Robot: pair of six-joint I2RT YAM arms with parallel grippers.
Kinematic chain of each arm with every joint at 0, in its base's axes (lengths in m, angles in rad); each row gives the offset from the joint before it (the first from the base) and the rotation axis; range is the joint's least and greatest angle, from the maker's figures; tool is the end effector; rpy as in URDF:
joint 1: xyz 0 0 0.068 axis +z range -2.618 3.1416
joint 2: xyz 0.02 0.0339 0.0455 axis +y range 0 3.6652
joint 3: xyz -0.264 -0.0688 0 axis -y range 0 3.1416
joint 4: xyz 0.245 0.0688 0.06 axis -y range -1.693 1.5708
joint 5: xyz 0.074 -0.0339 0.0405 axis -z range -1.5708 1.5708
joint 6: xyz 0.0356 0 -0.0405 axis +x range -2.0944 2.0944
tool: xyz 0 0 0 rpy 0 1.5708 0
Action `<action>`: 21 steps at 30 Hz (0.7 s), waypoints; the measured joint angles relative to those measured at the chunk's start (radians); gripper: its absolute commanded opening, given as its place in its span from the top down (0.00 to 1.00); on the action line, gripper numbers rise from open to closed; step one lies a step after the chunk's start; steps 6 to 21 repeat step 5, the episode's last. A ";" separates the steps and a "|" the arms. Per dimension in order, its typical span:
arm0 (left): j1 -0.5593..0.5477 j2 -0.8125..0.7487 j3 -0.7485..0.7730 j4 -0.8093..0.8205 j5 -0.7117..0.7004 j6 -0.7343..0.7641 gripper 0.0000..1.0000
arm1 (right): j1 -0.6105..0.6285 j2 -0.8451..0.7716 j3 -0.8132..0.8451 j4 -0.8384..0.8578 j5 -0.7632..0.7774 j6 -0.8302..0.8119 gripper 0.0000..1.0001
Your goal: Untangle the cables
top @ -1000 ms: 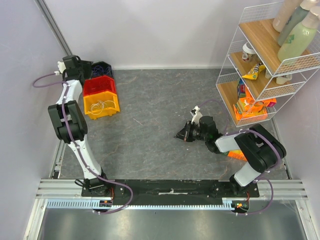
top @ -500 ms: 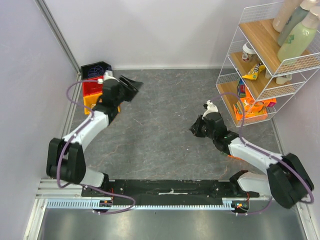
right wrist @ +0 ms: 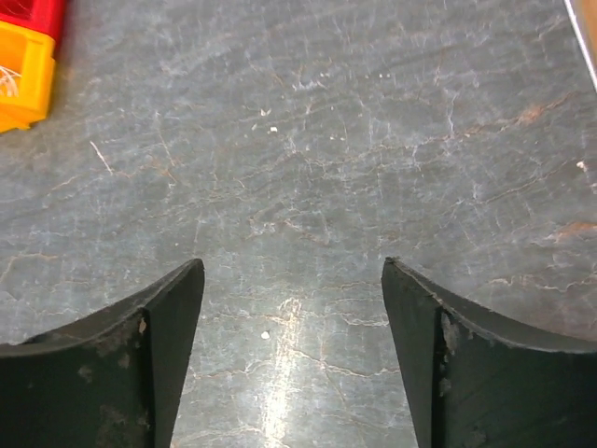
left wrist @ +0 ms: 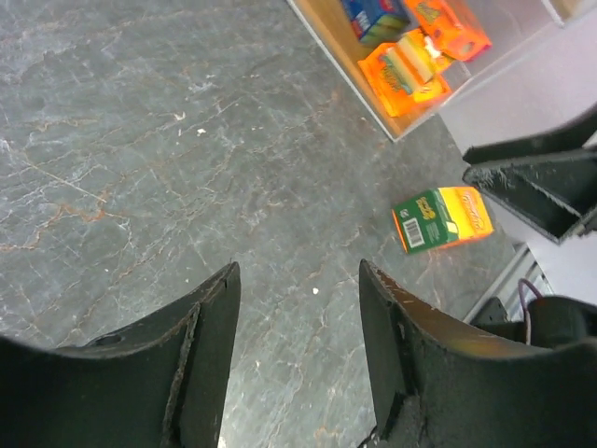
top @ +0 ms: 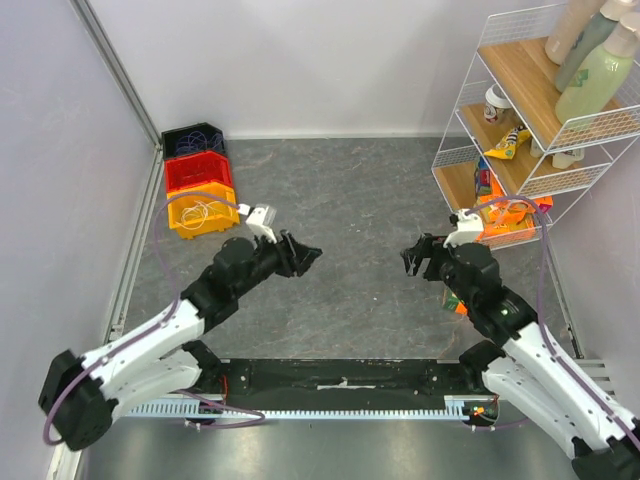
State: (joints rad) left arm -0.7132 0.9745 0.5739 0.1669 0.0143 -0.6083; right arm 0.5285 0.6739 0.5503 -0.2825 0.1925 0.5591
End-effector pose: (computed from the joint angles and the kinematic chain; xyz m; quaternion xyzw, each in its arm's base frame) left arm 0.1716 -0.1491 0.2663 0.0456 0.7834 -0.3848 0.4859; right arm 0.1453 0.0770 0.2645 0.0656 0.8304 0.2146 0.5100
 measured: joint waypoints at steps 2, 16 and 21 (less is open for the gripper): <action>-0.006 -0.106 -0.054 -0.002 0.020 0.026 0.39 | 0.000 -0.055 0.000 -0.013 -0.003 -0.013 0.02; -0.007 -0.257 -0.095 -0.007 0.049 0.061 0.37 | 0.000 -0.150 0.000 -0.032 -0.008 -0.034 0.02; -0.007 -0.257 -0.095 -0.007 0.049 0.061 0.37 | 0.000 -0.150 0.000 -0.032 -0.008 -0.034 0.02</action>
